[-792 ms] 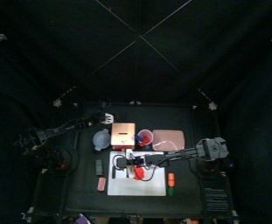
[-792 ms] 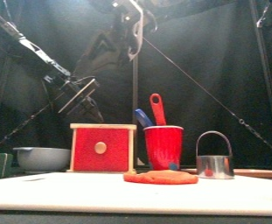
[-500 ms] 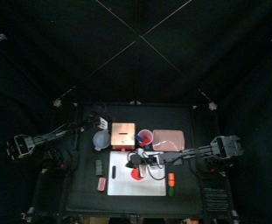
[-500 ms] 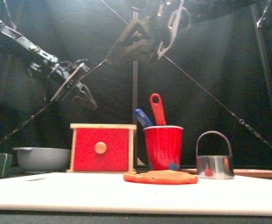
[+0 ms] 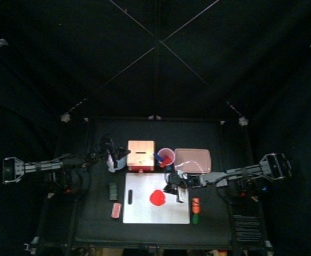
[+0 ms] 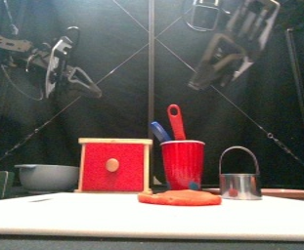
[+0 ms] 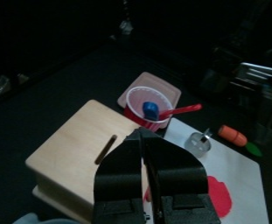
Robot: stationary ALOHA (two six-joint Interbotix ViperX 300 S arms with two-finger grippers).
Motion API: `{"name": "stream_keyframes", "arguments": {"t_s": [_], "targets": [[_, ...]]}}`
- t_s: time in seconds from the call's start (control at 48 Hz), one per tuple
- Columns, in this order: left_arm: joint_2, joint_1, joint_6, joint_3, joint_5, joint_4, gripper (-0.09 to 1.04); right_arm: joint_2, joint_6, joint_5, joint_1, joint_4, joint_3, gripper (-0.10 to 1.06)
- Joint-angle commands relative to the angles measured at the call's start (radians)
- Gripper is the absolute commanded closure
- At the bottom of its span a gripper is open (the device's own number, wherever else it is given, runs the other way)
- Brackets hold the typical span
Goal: Get the cutter from the drawer then cut the dough then place the extra dough in the bowl
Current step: Cut the dough
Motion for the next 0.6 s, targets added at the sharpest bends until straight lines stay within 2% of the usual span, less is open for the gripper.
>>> {"name": "stream_keyframes", "arguments": {"t_s": [0.021,0.167,0.396,0.604], "targets": [[0.005,-0.048,0.002,-0.002,-0.069,0.029,0.65,-0.075,0.0,0.002,-0.003,0.021,0.071,0.23],[0.034,-0.095,-0.002,0.002,-0.069,0.04,0.65,-0.092,0.0,0.015,-0.017,0.021,0.133,0.21],[0.118,-0.103,-0.002,-0.014,-0.078,0.034,0.65,-0.066,0.0,0.021,-0.051,0.018,0.166,0.21],[0.152,-0.104,-0.002,-0.026,-0.08,0.034,0.65,-0.043,0.0,0.018,-0.104,0.018,0.166,0.2]]}}
